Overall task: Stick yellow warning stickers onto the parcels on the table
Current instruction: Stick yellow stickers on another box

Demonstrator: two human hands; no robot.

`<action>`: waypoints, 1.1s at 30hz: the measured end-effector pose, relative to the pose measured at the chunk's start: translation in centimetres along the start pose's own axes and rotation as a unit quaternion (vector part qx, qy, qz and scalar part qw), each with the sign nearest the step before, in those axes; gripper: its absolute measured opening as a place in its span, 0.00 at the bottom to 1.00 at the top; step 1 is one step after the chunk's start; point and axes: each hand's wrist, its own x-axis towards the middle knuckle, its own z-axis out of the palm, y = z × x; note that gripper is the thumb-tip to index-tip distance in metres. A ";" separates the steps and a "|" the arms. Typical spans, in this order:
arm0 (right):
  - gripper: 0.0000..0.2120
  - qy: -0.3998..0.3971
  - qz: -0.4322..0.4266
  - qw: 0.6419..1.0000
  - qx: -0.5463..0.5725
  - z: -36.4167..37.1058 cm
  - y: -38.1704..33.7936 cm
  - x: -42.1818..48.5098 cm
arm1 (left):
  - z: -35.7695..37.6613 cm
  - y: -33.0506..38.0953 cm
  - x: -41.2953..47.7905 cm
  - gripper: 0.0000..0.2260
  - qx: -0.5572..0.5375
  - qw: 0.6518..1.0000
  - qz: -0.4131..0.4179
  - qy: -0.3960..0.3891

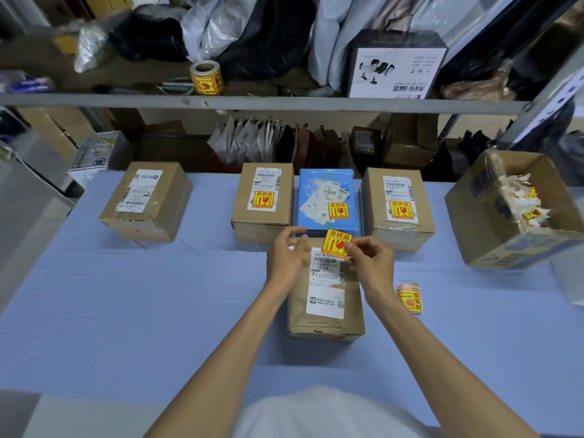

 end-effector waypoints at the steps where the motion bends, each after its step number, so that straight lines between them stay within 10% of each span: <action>1: 0.03 -0.024 -0.001 1.000 -0.013 -0.2 0.0 -0.1 | -0.2 -0.1 -0.1 0.06 0.017 1.000 0.005 -0.013; 15: 0.06 -0.099 0.039 0.990 -0.095 -2.0 2.4 -4.0 | -0.8 -2.7 -4.1 0.02 0.088 0.992 -0.062 -0.066; 21: 0.32 -0.086 0.051 0.982 -0.160 -2.1 3.2 -5.0 | -1.1 -3.4 -5.5 0.02 0.116 0.989 -0.062 -0.070; 33: 0.30 -0.085 0.037 0.960 -0.264 -1.8 4.2 -4.2 | -0.3 -3.7 -5.8 0.02 0.189 0.980 -0.038 -0.048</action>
